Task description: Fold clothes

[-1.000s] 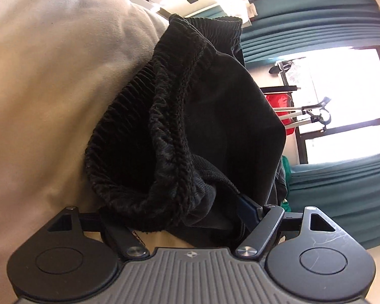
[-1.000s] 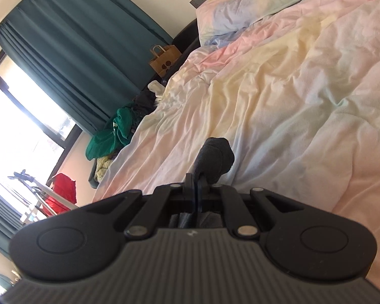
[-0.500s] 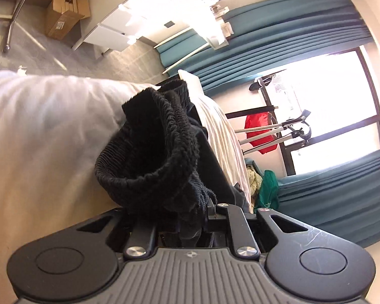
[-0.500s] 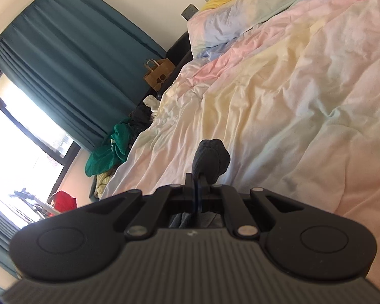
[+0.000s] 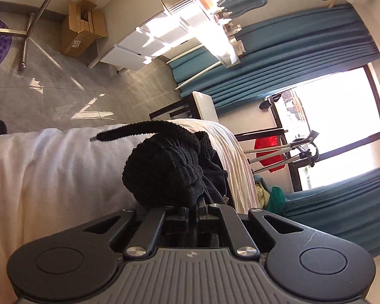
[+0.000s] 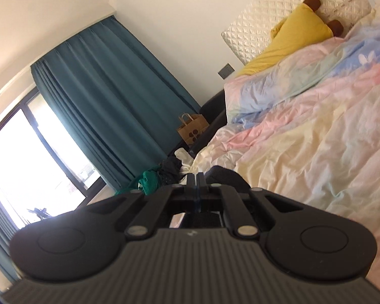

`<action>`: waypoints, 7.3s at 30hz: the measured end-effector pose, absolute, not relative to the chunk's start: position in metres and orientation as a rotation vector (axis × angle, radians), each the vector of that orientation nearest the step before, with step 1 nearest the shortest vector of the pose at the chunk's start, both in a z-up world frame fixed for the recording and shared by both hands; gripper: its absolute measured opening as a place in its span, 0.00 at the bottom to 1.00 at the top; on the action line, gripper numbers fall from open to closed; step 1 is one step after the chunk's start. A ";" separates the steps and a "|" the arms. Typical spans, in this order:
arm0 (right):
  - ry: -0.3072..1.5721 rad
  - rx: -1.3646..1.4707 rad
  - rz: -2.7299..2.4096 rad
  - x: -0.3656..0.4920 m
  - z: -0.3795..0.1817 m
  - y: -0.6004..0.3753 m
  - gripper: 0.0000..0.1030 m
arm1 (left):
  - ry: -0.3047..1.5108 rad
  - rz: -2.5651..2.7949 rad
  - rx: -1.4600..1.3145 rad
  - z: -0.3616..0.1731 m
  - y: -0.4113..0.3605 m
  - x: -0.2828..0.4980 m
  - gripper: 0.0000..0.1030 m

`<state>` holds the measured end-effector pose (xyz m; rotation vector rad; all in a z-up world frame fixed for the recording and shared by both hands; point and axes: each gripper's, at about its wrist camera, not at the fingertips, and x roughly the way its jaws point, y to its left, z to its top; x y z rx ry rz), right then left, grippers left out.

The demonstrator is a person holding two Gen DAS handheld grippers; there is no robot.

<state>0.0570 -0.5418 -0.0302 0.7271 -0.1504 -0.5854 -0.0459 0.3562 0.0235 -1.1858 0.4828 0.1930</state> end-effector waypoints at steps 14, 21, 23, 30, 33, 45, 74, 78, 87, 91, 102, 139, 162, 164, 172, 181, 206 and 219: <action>0.239 1.003 -0.942 0.046 -0.106 -0.578 0.06 | 0.611 0.159 -1.242 -0.045 0.371 -0.048 0.08; 0.373 1.127 -0.838 0.047 -0.138 -0.585 0.57 | 0.598 0.165 -1.240 -0.053 0.366 -0.056 0.08; 0.373 1.194 -0.753 0.051 -0.148 -0.584 0.67 | 0.575 0.172 -1.251 -0.054 0.363 -0.057 0.08; 0.410 1.045 -0.712 0.068 -0.139 -0.578 0.07 | 0.544 0.198 -1.265 -0.058 0.359 -0.059 0.07; 0.302 0.984 -0.720 0.059 -0.114 -0.575 0.07 | 0.560 0.208 -1.201 -0.049 0.353 -0.056 0.07; 0.455 1.015 -0.886 0.050 -0.147 -0.584 0.10 | 0.792 0.195 -0.978 -0.025 0.350 -0.049 0.33; 0.386 0.328 -0.135 0.085 -0.038 -0.324 0.81 | 0.557 -0.076 -0.150 0.043 0.058 0.032 1.00; 0.406 0.245 -0.073 0.091 -0.047 -0.296 0.81 | 0.546 -0.108 -0.076 0.030 0.029 0.068 1.00; 0.555 0.190 -0.001 0.220 -0.050 -0.253 0.81 | 0.652 -0.150 -0.151 -0.043 0.048 0.125 1.00; 0.605 0.165 0.027 0.311 -0.048 -0.223 0.81 | 0.616 -0.153 -0.069 -0.058 0.044 0.129 1.00; 0.759 -0.214 -0.019 0.506 -0.075 -0.126 0.55 | 0.521 -0.190 -0.100 -0.077 0.061 0.153 1.00; 0.449 0.862 -0.483 0.157 -0.110 -0.567 0.59 | 0.563 -0.169 -0.144 -0.064 0.068 0.139 1.00; 0.111 0.381 -0.336 0.326 0.123 -0.512 0.05 | 0.467 -0.218 -0.247 -0.065 0.076 0.140 1.00; 0.148 0.381 -0.397 0.313 0.093 -0.538 0.05 | 0.469 -0.211 -0.233 -0.064 0.075 0.140 1.00; 0.565 0.558 -0.628 0.260 -0.127 -0.615 0.06 | 0.486 -0.206 -0.185 -0.066 0.070 0.140 1.00; 0.440 0.699 -0.562 0.218 -0.123 -0.607 0.19 | 0.495 -0.185 -0.166 -0.067 0.064 0.143 1.00; 0.356 1.282 -0.777 -0.007 -0.153 -0.571 0.55 | 0.468 -0.184 -0.447 0.041 0.151 0.008 1.00; 0.397 1.042 -0.724 0.027 -0.144 -0.577 0.06 | 0.570 0.083 -0.885 0.032 0.325 -0.075 1.00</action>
